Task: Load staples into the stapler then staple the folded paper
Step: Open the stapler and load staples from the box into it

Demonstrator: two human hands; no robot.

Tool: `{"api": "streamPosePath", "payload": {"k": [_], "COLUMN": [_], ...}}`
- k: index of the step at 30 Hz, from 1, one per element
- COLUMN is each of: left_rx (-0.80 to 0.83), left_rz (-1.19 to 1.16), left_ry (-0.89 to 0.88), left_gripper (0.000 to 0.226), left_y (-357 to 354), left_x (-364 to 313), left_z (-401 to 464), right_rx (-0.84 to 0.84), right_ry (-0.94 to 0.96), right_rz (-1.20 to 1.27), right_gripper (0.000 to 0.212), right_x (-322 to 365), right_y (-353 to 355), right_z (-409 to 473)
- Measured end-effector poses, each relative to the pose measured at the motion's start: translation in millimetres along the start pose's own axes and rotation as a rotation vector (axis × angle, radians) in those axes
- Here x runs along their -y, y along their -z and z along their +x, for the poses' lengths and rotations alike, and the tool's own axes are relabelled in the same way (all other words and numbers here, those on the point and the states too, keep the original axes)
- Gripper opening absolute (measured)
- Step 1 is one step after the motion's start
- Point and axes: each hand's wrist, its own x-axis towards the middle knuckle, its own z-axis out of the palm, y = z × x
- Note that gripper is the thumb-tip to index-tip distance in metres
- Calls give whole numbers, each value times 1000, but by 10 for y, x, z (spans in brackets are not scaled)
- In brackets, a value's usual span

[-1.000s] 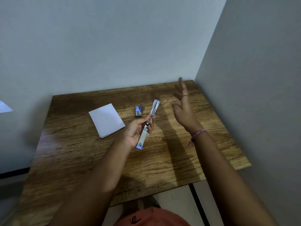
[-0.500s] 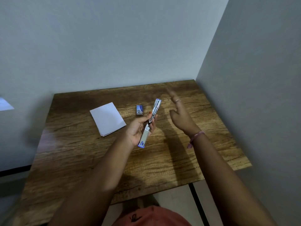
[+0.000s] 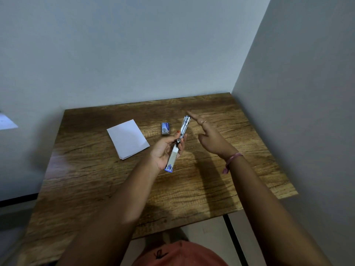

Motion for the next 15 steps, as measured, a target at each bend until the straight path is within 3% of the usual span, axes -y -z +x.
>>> {"api": "streamPosePath", "payload": {"k": [3, 8, 11, 15], "left_rx": [0, -50, -178, -405], "left_rz": [-1, 68, 385, 1111], "left_ry": [-10, -72, -242, -574], "left_gripper": [23, 15, 19, 28], "left_y": [20, 60, 102, 187], "left_x": [14, -15, -26, -47], "left_z": [2, 29, 86, 178], "right_rx": [-117, -102, -140, -191], "right_ry": [-94, -225, -315, -410], "right_rz": [147, 245, 273, 177], "right_gripper": [81, 77, 73, 66], "right_x": [14, -109, -280, -547], "right_y": [28, -44, -103, -146], "right_z": [24, 21, -30, -178]}}
